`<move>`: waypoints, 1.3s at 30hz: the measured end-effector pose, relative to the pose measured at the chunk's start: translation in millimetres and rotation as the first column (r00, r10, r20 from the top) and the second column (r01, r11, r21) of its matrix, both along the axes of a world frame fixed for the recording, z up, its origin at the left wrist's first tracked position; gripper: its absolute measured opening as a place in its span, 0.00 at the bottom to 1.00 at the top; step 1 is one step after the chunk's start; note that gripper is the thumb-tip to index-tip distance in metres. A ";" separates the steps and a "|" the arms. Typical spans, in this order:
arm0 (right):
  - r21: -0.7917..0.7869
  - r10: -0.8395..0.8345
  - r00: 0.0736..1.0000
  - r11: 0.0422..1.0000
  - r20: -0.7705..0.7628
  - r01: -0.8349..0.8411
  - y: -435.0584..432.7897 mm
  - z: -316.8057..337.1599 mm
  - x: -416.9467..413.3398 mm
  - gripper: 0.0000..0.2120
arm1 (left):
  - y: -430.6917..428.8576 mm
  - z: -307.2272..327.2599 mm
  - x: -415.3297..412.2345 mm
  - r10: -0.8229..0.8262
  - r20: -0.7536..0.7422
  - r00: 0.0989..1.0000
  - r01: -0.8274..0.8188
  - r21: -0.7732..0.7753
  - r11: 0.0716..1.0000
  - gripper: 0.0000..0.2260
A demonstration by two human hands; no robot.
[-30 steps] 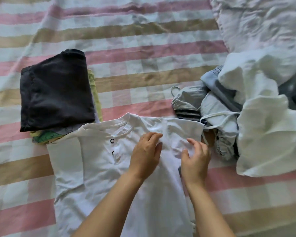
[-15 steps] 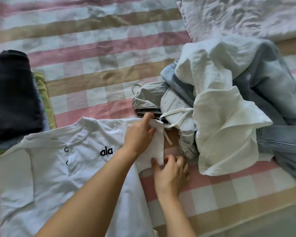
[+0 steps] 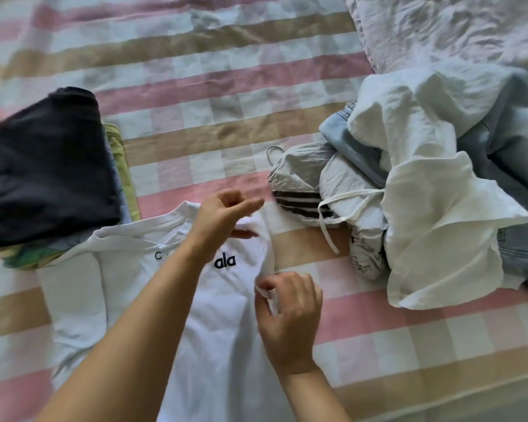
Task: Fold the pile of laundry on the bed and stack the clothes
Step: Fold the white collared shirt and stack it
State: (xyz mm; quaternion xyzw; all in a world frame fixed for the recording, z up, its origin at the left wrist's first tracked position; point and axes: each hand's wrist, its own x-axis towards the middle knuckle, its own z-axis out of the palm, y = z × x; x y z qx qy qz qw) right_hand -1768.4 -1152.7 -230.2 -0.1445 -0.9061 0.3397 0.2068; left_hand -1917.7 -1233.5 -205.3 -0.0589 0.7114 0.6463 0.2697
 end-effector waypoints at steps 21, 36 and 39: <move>0.004 0.078 0.962 0.997 0.263 -0.082 -27.7 -24.8 -49.9 0.15 | -87.8 -50.2 58.4 -0.269 -0.566 0.779 -0.328 -0.734 0.595 0.20; -0.171 -0.062 0.929 0.976 0.365 0.132 11.7 -31.8 -141.2 0.05 | -193.7 -54.3 49.2 0.044 -0.481 0.876 -0.460 -0.802 0.383 0.04; -0.089 0.010 0.934 0.996 0.356 0.023 3.9 -29.0 -126.9 0.14 | -181.2 -52.5 60.6 0.021 -0.531 0.847 -0.485 -0.757 0.437 0.07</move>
